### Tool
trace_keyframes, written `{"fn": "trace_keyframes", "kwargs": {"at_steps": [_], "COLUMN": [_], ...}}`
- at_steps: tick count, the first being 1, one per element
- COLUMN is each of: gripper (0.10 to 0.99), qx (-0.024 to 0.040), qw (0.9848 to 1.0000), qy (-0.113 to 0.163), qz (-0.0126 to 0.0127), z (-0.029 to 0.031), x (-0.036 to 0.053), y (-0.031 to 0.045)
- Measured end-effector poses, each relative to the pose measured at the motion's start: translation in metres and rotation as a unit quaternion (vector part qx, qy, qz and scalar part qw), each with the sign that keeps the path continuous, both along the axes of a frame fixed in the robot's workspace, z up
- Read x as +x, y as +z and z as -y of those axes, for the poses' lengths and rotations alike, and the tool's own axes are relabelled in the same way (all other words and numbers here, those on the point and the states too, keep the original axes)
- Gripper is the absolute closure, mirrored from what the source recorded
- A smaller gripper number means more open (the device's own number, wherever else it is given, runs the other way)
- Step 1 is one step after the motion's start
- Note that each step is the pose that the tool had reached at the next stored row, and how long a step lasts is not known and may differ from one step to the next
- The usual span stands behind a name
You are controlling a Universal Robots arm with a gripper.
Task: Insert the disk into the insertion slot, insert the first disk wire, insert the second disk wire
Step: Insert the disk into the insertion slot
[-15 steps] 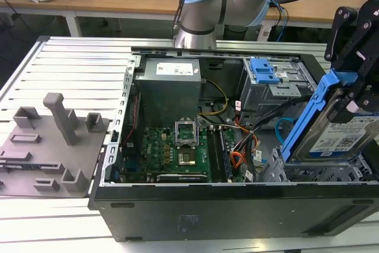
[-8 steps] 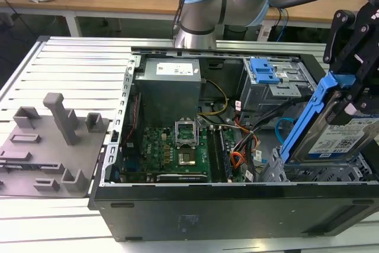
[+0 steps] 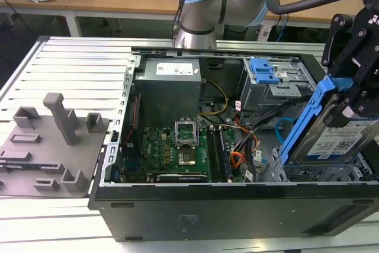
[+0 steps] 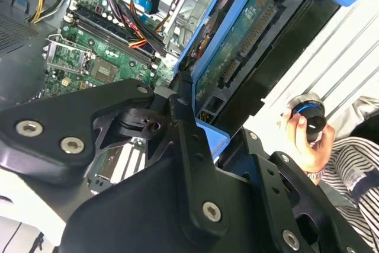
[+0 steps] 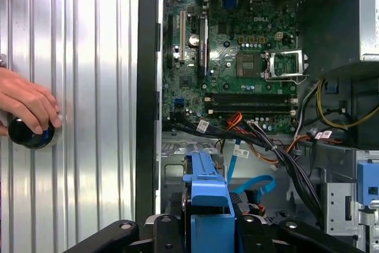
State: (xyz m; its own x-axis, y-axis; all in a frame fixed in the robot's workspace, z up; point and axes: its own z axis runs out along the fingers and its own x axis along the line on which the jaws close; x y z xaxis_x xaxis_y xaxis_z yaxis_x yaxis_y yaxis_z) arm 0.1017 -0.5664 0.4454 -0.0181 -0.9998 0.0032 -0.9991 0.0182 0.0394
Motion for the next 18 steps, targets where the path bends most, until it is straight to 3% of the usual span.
{"fn": "trace_keyframes", "kwargs": {"at_steps": [2, 5, 12, 18], "gripper": [0.722, 0.722, 0.722, 0.722], "qx": [0.0000, 0.0000, 0.0000, -0.0001], "qw": [1.0000, 1.0000, 1.0000, 1.0000], "qy": [0.000, 0.001, 0.001, 0.000], "qz": [0.0000, 0.0000, 0.0000, 0.0000], "z": [-0.0007, -0.0116, -0.0140, -0.0152], "x": [0.0000, 0.0017, 0.0085, 0.0086], "y": [-0.0010, -0.0011, -0.0042, -0.0075]}}
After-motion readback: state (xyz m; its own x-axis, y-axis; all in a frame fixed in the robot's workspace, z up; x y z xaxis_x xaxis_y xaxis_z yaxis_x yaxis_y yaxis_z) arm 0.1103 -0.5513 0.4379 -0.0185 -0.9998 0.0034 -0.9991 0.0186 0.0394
